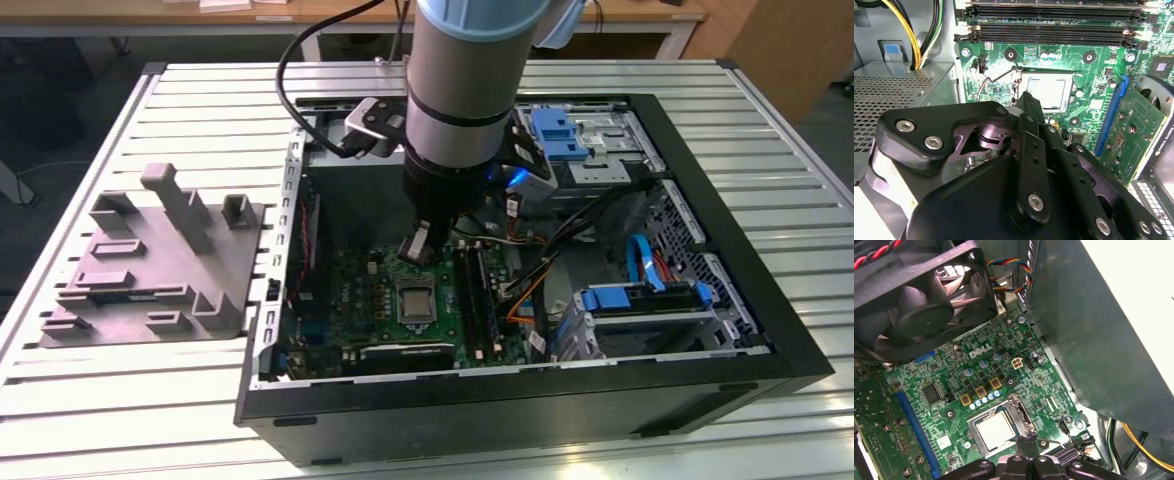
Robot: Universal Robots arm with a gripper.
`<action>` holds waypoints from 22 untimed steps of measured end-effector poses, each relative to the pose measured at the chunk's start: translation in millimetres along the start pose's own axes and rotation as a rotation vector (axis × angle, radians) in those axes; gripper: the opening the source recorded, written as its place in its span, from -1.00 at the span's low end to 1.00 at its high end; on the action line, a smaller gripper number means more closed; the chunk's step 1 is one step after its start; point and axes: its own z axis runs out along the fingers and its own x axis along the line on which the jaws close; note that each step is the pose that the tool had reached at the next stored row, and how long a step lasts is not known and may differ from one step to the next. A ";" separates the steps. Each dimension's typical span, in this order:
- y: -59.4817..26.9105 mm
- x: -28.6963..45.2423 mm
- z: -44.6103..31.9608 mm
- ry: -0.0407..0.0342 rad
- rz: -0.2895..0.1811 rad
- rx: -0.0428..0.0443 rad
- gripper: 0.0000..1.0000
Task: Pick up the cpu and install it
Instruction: 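Install the first cpu locking lever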
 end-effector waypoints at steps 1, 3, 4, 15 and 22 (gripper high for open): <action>-0.1 -0.1 0.0 0.0000 0.000 0.0000 -0.79; -0.1 -0.1 0.0 0.0000 0.000 0.0000 -0.79; -0.2 -0.1 0.0 0.0000 0.000 0.0000 -0.79; -5.7 -3.1 0.4 -0.0001 0.000 0.0000 -0.79; -17.2 -11.1 -0.1 0.0000 0.000 0.0000 -0.79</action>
